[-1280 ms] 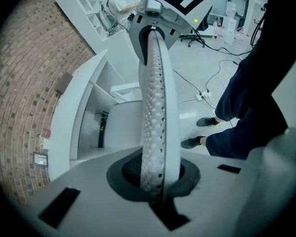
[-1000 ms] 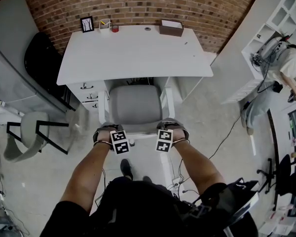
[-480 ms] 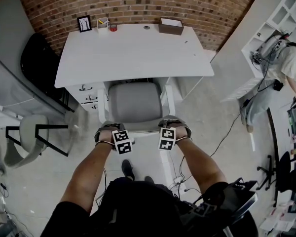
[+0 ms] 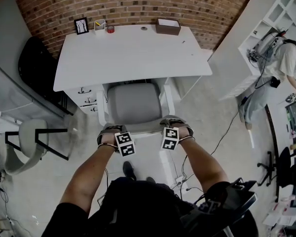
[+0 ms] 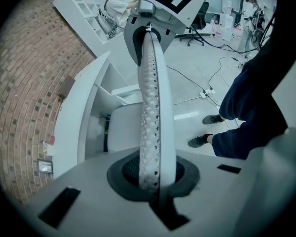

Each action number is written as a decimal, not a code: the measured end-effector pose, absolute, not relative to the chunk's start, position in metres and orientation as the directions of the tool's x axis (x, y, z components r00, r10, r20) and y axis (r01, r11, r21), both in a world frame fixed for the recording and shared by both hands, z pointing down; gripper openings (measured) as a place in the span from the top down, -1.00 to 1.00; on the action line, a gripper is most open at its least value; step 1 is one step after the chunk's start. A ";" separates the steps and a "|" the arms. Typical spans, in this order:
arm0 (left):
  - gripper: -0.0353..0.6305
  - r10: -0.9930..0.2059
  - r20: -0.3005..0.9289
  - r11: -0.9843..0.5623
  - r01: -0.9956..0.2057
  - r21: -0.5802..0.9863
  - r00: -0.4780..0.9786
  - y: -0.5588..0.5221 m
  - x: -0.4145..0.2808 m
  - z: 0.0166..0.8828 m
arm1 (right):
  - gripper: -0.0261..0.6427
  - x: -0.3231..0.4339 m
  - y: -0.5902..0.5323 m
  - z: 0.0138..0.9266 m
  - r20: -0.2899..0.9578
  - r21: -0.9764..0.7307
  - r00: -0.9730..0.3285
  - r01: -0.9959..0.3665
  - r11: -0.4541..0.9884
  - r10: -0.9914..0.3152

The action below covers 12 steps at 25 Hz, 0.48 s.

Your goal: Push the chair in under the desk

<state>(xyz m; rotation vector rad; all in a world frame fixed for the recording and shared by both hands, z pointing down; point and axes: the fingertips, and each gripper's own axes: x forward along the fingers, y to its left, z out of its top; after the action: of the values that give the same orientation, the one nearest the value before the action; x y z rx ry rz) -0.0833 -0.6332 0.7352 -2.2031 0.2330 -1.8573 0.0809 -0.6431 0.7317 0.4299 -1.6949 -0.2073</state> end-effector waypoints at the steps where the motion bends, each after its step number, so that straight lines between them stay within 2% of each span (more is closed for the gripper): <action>1: 0.83 -0.294 0.937 -0.951 0.044 -0.307 0.186 -0.633 -0.083 0.734 | 0.54 0.080 -0.643 0.729 0.906 0.378 -0.124 -0.186 0.907 -0.403; 3: 0.80 -0.311 0.925 -0.943 0.050 -0.329 0.218 -0.632 -0.085 0.731 | 0.41 0.076 -0.642 0.719 0.899 0.380 -0.142 -0.221 0.898 -0.415; 7: 0.65 -0.274 0.912 -0.957 0.004 -0.289 0.304 -0.628 -0.082 0.720 | 0.30 0.074 -0.634 0.701 0.900 0.351 -0.151 -0.305 0.885 -0.409; 12: 0.48 -0.264 0.854 -0.962 -0.053 -0.269 0.448 -0.626 -0.074 0.698 | 0.29 0.086 -0.624 0.673 0.868 0.247 -0.220 -0.585 0.772 -0.445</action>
<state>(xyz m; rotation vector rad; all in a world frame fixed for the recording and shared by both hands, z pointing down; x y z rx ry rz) -0.0740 -0.6258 0.6982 -2.4943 0.2767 -1.5268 0.0861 -0.6238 0.6727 0.7900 -1.8583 0.1587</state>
